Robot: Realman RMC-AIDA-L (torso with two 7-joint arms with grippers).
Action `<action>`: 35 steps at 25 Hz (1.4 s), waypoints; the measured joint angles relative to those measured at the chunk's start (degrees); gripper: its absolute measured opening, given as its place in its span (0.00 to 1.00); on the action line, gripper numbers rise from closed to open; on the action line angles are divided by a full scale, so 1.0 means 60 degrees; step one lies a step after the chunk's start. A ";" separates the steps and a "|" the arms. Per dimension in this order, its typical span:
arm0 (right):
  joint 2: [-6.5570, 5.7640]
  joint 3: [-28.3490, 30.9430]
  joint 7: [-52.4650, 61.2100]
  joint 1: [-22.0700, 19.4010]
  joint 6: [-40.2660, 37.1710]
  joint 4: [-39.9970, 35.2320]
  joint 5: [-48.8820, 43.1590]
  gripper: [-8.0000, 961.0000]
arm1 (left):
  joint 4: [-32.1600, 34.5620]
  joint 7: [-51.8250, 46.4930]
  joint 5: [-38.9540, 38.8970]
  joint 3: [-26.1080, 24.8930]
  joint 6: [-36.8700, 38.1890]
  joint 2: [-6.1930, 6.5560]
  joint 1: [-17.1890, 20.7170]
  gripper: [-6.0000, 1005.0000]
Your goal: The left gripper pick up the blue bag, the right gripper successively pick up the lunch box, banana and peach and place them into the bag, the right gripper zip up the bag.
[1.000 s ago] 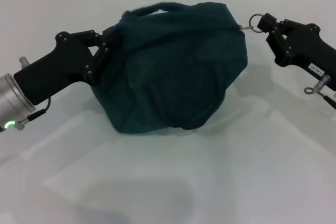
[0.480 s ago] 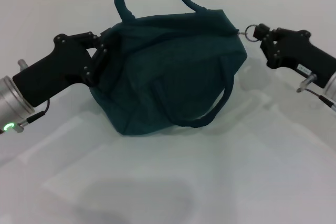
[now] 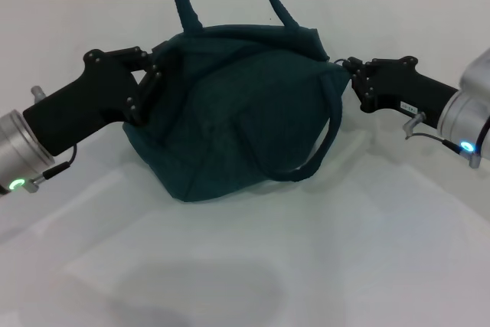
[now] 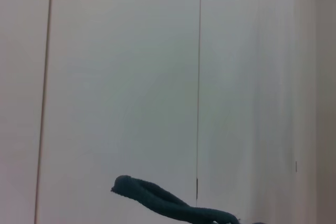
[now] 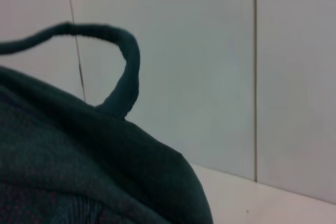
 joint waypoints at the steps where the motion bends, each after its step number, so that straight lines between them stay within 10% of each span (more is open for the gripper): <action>1: 0.0000 -0.0046 0.0001 0.0048 0.0123 -0.0011 0.0000 0.02 | -0.0012 0.0000 0.0001 0.0006 0.0001 -0.0002 -0.0012 0.06; 8: -0.0004 0.0011 -0.0097 -0.0079 -0.0447 -0.0049 0.0031 0.02 | 0.0003 -0.0068 0.0002 -0.0004 0.0096 -0.0018 0.0040 0.06; 21: -0.0062 0.0830 -0.1390 -0.2346 -0.4165 -0.1266 0.0022 0.02 | 0.0021 -0.1165 -0.0674 -0.0047 0.0721 0.0104 0.0297 0.07; 35: -0.0144 0.0933 -0.1271 -0.2587 -0.6224 -0.1038 -0.0350 0.02 | 0.0031 -0.2700 -0.0517 0.0010 0.0843 0.0461 0.0414 0.08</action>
